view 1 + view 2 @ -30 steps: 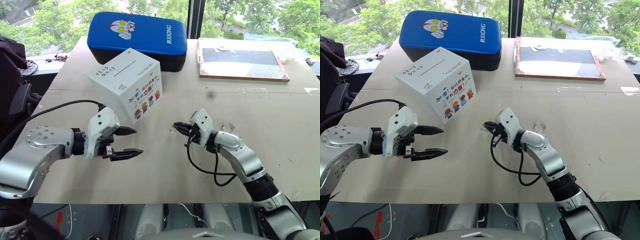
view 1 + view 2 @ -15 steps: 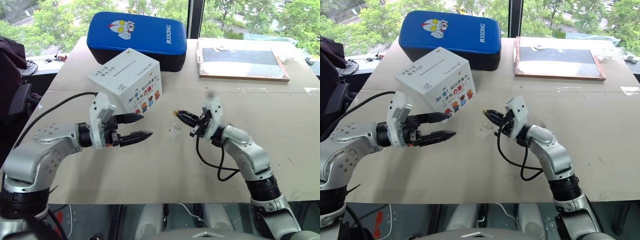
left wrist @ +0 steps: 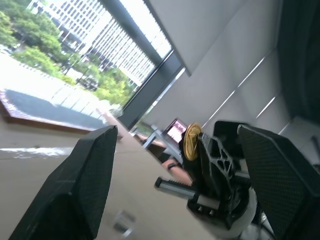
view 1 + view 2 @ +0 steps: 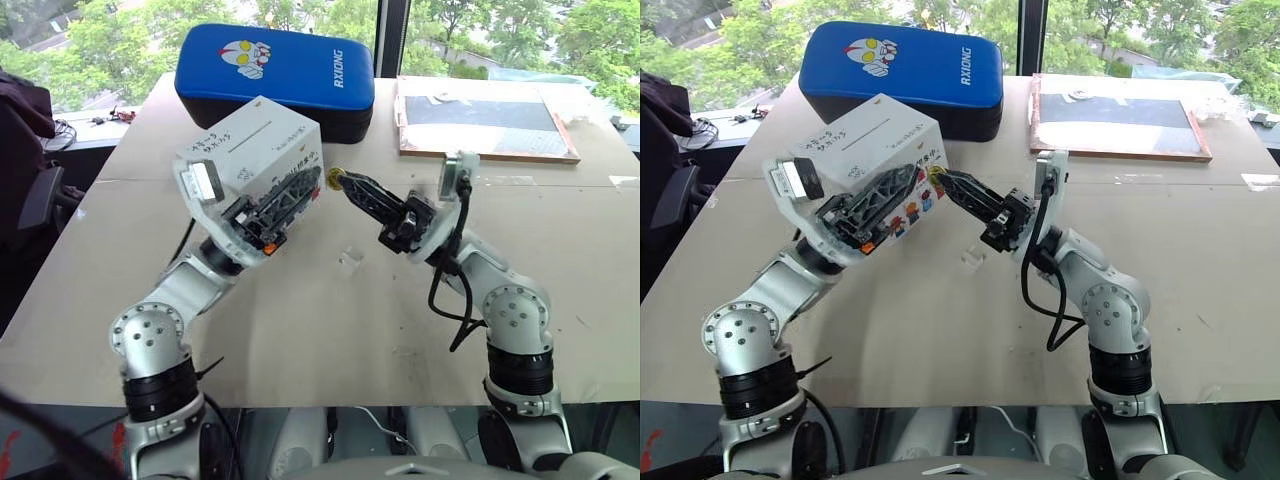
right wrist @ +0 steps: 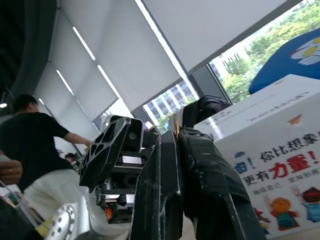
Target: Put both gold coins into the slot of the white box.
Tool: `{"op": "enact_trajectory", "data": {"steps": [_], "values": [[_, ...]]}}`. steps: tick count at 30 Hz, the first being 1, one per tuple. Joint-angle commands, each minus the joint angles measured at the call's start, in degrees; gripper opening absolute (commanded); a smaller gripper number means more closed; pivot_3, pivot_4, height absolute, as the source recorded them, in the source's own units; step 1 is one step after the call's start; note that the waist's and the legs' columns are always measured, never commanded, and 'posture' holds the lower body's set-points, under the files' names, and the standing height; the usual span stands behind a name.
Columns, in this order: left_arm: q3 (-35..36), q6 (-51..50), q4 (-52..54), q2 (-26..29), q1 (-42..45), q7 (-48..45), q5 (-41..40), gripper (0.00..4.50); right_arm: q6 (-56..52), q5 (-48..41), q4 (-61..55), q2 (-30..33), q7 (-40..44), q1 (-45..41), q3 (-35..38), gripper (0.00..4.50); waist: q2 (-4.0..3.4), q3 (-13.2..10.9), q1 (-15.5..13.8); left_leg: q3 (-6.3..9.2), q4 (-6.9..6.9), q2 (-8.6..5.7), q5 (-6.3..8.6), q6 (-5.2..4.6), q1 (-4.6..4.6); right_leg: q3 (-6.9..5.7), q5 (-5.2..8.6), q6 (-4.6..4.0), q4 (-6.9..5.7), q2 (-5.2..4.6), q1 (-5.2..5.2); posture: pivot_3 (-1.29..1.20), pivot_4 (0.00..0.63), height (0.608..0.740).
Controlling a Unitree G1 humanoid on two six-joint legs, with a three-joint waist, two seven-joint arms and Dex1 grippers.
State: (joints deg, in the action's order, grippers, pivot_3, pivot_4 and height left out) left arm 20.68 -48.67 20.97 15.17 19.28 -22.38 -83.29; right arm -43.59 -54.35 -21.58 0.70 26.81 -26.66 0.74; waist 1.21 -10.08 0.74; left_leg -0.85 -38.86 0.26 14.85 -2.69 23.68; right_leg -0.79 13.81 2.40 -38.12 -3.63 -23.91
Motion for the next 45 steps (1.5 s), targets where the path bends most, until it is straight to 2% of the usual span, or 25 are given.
{"op": "enact_trajectory", "data": {"steps": [1, 3, 4, 12, 23, 40, 41, 42, 45], "values": [[-0.9, 1.7, 3.1, -0.2, -0.1, 2.8, -5.4, 2.22, 0.3, -1.9, -2.8, 0.0, -0.6, -1.4, -0.7, 0.0, 0.0, 0.0, 0.0, 0.0, 0.0, 0.0, 0.0, 0.0, 0.0, 0.0, 0.0, 0.0, 0.0, 0.03, 0.0, 0.0, 0.15, 0.74], [-2.1, 1.3, 4.1, 0.6, -1.0, 2.7, -6.2, 1.25, 0.3, -2.4, -2.9, 0.0, -1.0, -1.4, -0.7, 0.0, 0.0, 0.0, 0.0, 0.0, 0.0, -0.02, 0.0, 0.0, -0.01, 0.0, 0.0, -0.01, -0.02, 0.2, 0.0, 0.0, 0.15, 0.74], [-2.5, 1.2, 4.3, 0.9, -1.3, 2.6, -6.6, 0.97, 0.3, -2.6, -3.0, 0.0, -1.2, -1.4, -0.7, 0.0, 0.0, 0.0, 0.0, 0.0, 0.0, -0.02, 0.0, 0.0, -0.01, 0.0, 0.0, -0.01, -0.01, 0.22, 0.0, 0.0, 0.15, 0.74], [-5.6, 2.3, 4.7, 2.7, -2.6, 2.0, -7.2, 0.97, 0.4, -4.1, -3.2, 0.3, -2.0, -1.9, -0.9, 0.0, 0.0, 0.0, 0.0, -0.04, 0.0, -0.03, 0.0, -0.01, -0.03, 0.0, 0.0, -0.01, 0.01, 0.3, 0.02, 0.0, 0.15, 0.74], [-3.7, 7.0, 3.3, 3.1, -2.1, 2.1, -8.4, 0.97, 0.7, -6.1, -3.2, 0.4, -3.1, -1.7, -0.7, 0.0, 0.0, 0.0, 0.0, -0.04, 0.0, -0.01, 0.0, -0.01, -0.03, 0.01, 0.0, -0.01, 0.02, 0.32, 0.02, 0.0, 0.15, 0.74], [-7.4, 7.2, 3.3, 4.0, -3.3, 0.6, -7.3, 0.97, -0.6, -11.1, -4.2, 1.7, -3.4, -2.5, -1.6, 0.0, -0.01, 0.0, 0.0, -0.06, 0.0, 0.0, 0.01, -0.02, -0.02, 0.0, 0.0, -0.01, 0.07, 0.33, 0.02, 0.0, 0.15, 0.74], [-7.3, 7.3, 3.3, 3.9, -3.3, 0.4, -7.3, 0.45, -0.6, -11.1, -4.2, 1.8, -3.3, -2.4, -1.7, 0.0, -0.01, 0.0, 0.0, -0.06, 0.0, 0.0, 0.01, -0.02, -0.02, 0.0, 0.0, -0.01, 0.07, 0.33, 0.02, 0.0, 0.15, 0.74], [-7.2, 7.5, 3.2, 3.8, -3.2, 0.3, -7.3, 0.11, -0.6, -11.0, -4.2, 1.9, -3.3, -2.4, -1.7, 0.0, -0.01, 0.0, 0.0, -0.06, 0.0, 0.0, 0.01, -0.03, -0.02, 0.0, 0.0, -0.01, 0.07, 0.33, 0.02, 0.0, 0.15, 0.74], [-6.8, 8.1, 3.4, 3.5, -3.2, -0.3, -8.2, 0.04, 0.0, -10.4, -3.9, 1.8, -3.7, -2.4, -1.7, 0.0, -0.01, 0.0, 0.0, -0.05, 0.0, 0.0, 0.01, -0.03, -0.02, 0.0, 0.0, -0.01, 0.07, 0.34, 0.02, 0.0, 0.15, 0.74]]}}
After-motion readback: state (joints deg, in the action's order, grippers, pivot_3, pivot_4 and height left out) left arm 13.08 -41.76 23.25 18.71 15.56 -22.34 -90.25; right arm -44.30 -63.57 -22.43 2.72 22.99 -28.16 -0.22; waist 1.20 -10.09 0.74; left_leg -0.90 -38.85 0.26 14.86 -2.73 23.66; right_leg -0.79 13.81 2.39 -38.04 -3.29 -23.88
